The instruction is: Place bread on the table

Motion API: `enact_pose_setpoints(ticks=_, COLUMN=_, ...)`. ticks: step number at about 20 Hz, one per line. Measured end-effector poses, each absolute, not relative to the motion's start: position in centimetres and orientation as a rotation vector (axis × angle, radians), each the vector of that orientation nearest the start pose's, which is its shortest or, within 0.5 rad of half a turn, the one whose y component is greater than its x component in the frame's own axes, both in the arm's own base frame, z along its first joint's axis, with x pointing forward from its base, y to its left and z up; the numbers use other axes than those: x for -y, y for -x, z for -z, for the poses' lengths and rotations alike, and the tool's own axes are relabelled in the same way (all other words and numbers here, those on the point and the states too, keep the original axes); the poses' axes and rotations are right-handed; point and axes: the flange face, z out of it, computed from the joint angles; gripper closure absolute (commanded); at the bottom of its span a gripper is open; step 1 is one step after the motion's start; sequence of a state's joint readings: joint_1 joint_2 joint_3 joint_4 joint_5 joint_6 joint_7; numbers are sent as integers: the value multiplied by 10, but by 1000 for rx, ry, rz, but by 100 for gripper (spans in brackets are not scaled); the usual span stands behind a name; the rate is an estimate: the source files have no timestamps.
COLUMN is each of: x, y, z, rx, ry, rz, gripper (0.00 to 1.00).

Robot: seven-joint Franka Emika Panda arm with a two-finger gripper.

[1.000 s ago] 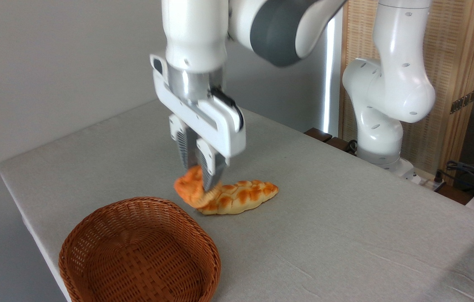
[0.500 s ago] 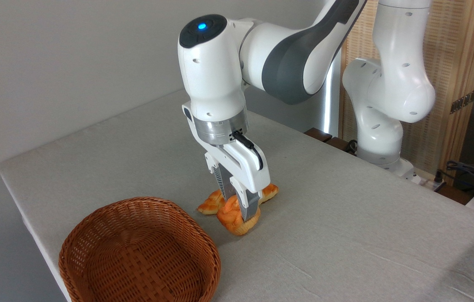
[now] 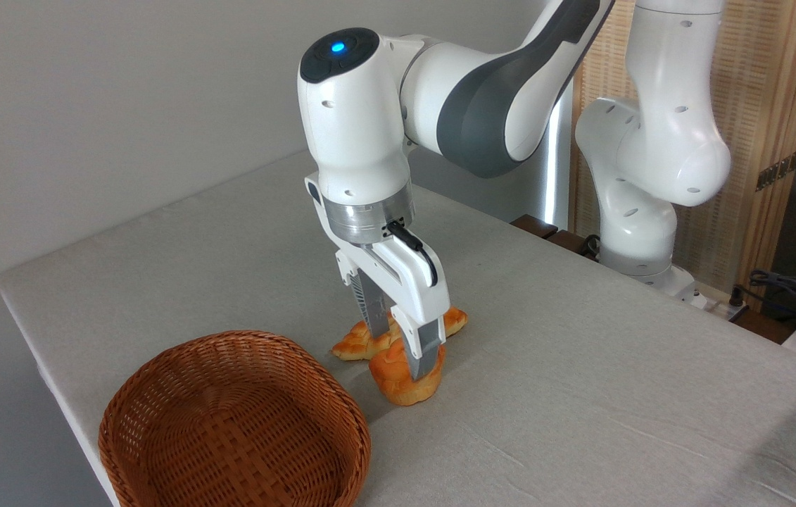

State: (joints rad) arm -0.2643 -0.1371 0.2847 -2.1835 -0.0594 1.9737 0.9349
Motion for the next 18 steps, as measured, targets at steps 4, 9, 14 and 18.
enact_pose_setpoints(ticks=4, x=-5, y=-507, z=-456, rx=-1408, ry=2906, rz=50, gripper=0)
enact_pose_setpoints(ticks=9, x=16, y=-526, z=-517, rx=-1383, ry=2890, rz=259, gripper=0)
enact_pose_setpoints(ticks=14, x=48, y=-551, z=-533, rx=-1182, ry=2966, rz=295, gripper=0)
enact_pose_setpoints(ticks=18, x=54, y=-572, z=-529, rx=-1081, ry=2997, rz=290, gripper=0)
